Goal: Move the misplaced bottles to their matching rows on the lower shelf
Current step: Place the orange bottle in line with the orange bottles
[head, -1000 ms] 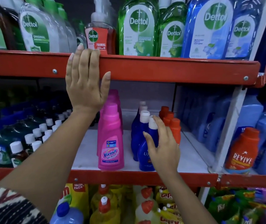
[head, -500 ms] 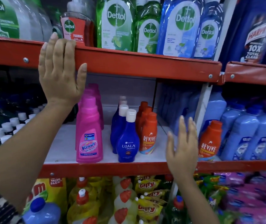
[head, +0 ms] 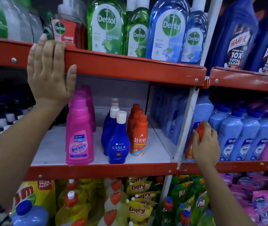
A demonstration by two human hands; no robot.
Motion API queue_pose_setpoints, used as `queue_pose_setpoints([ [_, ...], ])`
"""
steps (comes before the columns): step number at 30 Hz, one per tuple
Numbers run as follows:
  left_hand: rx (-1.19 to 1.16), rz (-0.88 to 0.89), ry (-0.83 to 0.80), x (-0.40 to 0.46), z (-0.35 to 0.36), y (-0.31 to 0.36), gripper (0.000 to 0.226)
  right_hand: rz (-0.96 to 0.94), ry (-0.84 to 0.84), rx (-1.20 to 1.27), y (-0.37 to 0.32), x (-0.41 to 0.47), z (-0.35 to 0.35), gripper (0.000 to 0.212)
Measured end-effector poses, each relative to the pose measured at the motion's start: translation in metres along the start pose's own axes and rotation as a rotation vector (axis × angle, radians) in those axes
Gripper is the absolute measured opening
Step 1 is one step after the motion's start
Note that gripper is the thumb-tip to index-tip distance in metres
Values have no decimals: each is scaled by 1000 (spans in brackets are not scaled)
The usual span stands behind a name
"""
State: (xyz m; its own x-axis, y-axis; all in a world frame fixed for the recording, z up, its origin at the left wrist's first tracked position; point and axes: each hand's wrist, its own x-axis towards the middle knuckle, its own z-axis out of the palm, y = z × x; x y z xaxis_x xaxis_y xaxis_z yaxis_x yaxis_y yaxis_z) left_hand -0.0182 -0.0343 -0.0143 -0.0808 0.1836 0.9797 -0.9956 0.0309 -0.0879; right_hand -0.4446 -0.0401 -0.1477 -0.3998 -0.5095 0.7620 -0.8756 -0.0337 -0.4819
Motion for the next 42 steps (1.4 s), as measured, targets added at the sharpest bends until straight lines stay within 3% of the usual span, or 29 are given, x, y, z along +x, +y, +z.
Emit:
queue_pose_setpoints([
  [5, 11, 10, 17, 0, 1, 1, 47, -67, 83, 53, -3, -13, -5, 38],
  [14, 29, 6, 11, 0, 1, 1, 47, -402, 321, 68, -49, -37, -21, 34],
  [22, 43, -16, -41, 1, -2, 2, 50, -367, 48, 367, -114, -41, -25, 38],
  [33, 41, -10, -79, 3, -4, 3, 53, -299, -247, 391, -117, -52, 12, 38],
  [42, 14, -26, -137, 5, -12, 6, 54, -261, -251, 438, -117, -65, 24, 41],
])
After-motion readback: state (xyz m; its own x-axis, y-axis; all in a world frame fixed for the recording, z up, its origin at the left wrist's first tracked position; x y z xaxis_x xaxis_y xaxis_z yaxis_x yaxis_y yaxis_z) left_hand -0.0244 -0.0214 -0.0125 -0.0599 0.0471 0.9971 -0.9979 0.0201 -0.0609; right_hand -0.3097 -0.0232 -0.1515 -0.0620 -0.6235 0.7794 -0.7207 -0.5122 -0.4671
